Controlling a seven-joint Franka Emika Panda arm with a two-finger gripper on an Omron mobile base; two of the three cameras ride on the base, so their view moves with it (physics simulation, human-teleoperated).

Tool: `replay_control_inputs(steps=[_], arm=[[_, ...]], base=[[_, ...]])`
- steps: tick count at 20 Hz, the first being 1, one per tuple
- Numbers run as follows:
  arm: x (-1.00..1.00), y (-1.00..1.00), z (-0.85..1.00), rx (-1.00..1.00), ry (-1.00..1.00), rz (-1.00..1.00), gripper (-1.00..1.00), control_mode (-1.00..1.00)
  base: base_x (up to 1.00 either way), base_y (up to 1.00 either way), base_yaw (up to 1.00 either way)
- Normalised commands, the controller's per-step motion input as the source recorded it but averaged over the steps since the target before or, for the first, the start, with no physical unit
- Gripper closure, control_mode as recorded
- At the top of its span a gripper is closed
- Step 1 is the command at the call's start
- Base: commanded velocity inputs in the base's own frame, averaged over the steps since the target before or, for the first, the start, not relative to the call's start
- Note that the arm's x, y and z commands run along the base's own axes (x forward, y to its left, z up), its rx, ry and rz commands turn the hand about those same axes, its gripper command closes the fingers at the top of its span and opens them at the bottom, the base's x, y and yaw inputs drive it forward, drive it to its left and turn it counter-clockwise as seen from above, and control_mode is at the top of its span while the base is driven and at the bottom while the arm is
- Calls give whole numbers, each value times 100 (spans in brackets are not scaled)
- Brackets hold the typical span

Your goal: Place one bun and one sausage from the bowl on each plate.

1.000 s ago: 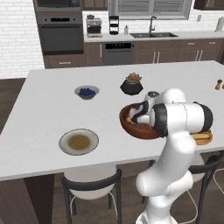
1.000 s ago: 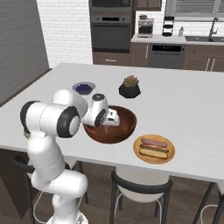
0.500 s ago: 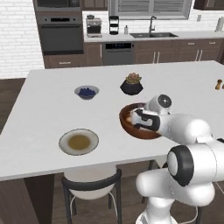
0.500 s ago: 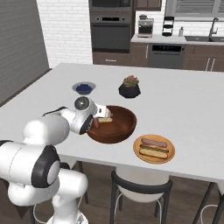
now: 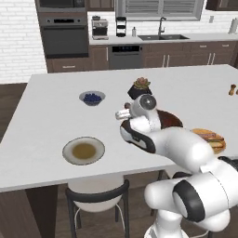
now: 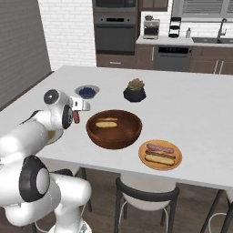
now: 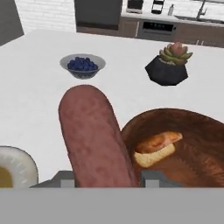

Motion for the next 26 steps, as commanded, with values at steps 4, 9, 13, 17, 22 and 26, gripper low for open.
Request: replay_control_inputs(steps=[4, 9, 13, 17, 22, 26], arm=[[0, 100, -20, 0, 38, 1, 100, -100], [-3, 100, -85, 22, 26, 9, 100, -100], [16, 98, -94, 20, 12, 5, 100, -100], [65, 93, -70, -14, 11, 0, 100, -100], [67, 53, -44, -15, 4, 0, 100, -100], [45, 20, -21, -2, 0, 0, -100, -100]], base=[[0, 0, 0], [0, 0, 0], [0, 0, 0], [0, 0, 0], [0, 0, 0], [0, 0, 0]])
